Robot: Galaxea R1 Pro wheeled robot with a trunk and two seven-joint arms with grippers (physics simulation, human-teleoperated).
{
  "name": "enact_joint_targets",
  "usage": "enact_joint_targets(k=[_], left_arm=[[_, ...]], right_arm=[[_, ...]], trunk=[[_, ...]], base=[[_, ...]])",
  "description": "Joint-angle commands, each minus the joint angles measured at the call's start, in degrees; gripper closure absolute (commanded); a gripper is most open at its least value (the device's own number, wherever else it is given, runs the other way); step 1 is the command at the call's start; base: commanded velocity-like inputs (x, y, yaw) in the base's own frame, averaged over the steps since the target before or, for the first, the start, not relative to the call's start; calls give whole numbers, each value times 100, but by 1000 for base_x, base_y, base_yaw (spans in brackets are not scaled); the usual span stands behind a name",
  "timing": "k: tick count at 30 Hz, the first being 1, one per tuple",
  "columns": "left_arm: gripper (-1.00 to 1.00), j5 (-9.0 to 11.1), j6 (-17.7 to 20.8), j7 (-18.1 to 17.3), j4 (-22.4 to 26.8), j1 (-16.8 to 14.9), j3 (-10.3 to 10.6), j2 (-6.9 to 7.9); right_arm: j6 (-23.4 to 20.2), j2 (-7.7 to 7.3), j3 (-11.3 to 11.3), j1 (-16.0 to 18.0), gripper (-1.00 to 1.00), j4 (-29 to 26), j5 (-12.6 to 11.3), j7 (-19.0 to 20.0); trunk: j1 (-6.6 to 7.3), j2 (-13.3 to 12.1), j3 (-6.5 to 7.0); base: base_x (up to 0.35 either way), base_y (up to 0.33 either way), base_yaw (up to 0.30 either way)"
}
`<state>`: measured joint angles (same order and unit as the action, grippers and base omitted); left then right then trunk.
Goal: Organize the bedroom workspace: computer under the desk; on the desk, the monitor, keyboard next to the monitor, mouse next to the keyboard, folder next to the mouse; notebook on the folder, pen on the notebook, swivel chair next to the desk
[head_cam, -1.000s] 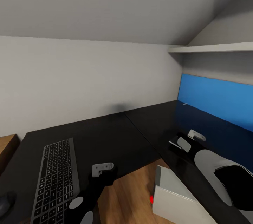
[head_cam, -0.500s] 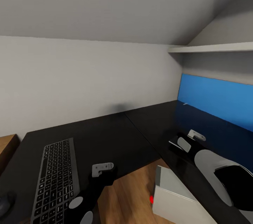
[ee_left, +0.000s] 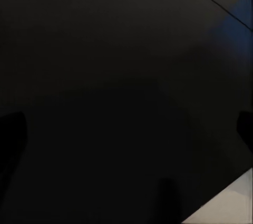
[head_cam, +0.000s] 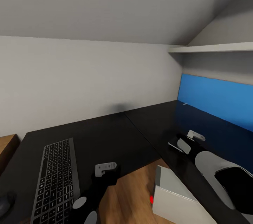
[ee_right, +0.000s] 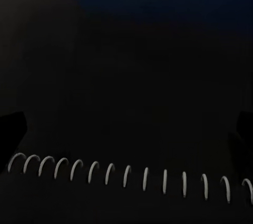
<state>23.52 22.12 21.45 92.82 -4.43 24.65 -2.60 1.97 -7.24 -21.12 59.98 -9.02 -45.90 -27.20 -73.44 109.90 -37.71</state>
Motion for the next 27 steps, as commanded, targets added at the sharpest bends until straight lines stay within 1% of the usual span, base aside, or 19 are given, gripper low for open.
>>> enact_joint_targets(k=[1,4,5,8,11,12,24,25,27], left_arm=[[-100,89,13,52,8,-5,-5,-32],[-100,89,12,52,8,-5,-45,-34],[-100,90,12,52,8,-5,-46,-33],[-100,91,12,52,8,-5,-47,-32],[-100,87,12,52,8,-5,-47,-31],[-100,86,12,52,8,-5,-47,-30],[-100,83,12,52,8,-5,-49,-14],[-100,83,12,52,8,-5,-53,-13],[-100,83,12,52,8,-5,-52,-13]], right_arm=[[54,21,-8,9,-100,28,-94,-19],[154,56,-107,-7,-100,116,-62,-31],[184,56,-190,-8,-100,122,-34,-31],[279,59,-207,-10,-100,125,-71,-33],[291,61,-171,-12,-100,122,-64,-37],[294,63,-165,-12,-100,120,-61,-38],[296,65,207,-12,-100,119,-60,-39],[296,65,215,-13,-100,119,-59,-38],[296,65,218,-13,-100,119,-59,-39]], trunk=[[0,3,-7],[0,3,-7],[0,3,-7],[0,3,-7],[0,3,-7],[22,-37,11],[286,-519,227],[308,-559,244],[308,-559,244]], base=[[0,0,0],[0,0,0],[0,0,0],[0,0,0],[0,0,0],[0,0,0],[0,0,0],[0,0,0],[0,0,0]])
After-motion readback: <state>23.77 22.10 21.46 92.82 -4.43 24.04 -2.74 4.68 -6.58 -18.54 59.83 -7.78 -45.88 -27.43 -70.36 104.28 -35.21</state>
